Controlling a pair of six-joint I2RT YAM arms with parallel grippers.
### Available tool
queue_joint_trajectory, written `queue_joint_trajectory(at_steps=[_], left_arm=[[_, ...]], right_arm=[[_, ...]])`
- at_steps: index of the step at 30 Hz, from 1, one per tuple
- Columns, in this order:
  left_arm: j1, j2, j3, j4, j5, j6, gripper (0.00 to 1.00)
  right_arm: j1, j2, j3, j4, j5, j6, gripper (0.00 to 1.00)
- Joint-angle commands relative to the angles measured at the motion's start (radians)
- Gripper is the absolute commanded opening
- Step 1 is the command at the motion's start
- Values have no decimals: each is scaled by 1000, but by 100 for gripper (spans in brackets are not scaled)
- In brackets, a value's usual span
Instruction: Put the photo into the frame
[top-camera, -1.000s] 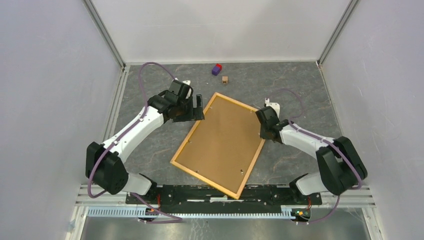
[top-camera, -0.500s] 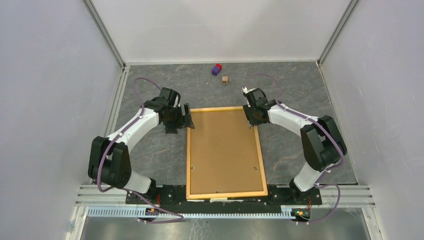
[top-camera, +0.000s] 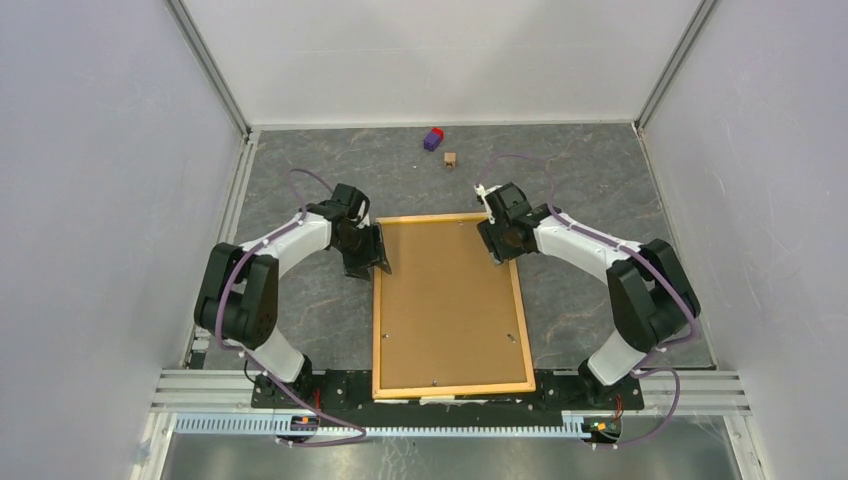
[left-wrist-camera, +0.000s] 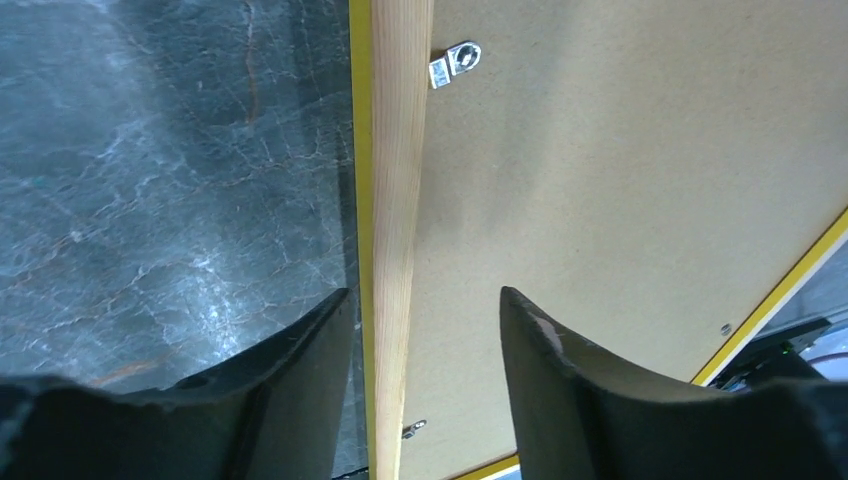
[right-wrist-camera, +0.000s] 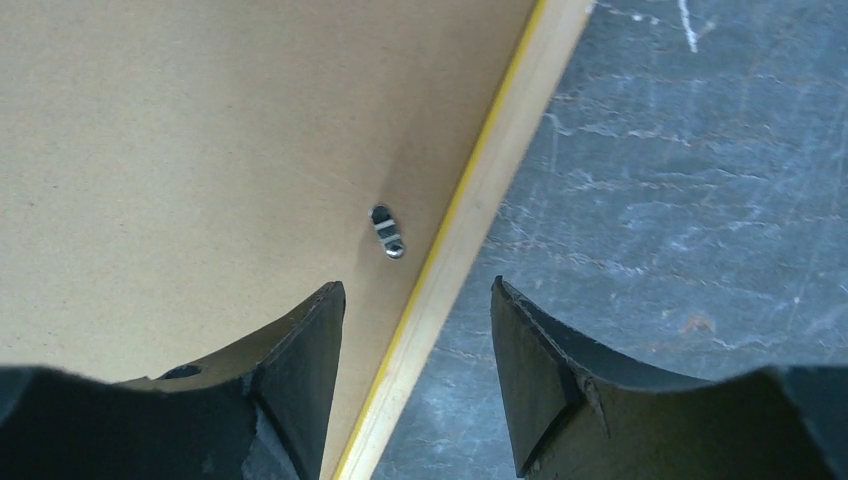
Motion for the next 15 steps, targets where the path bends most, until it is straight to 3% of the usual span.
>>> queue_joint_trajectory(at_steps=[1, 10, 15], left_arm=[[-1, 48, 2, 36, 60, -19, 58], [57, 135, 1, 68, 4, -145, 31], [90, 194, 40, 89, -69, -214, 23]], right_arm=[[14, 37, 14, 40, -15, -10, 61], [14, 81, 51, 61, 25, 2, 60], [12, 66, 106, 37, 81, -9, 64]])
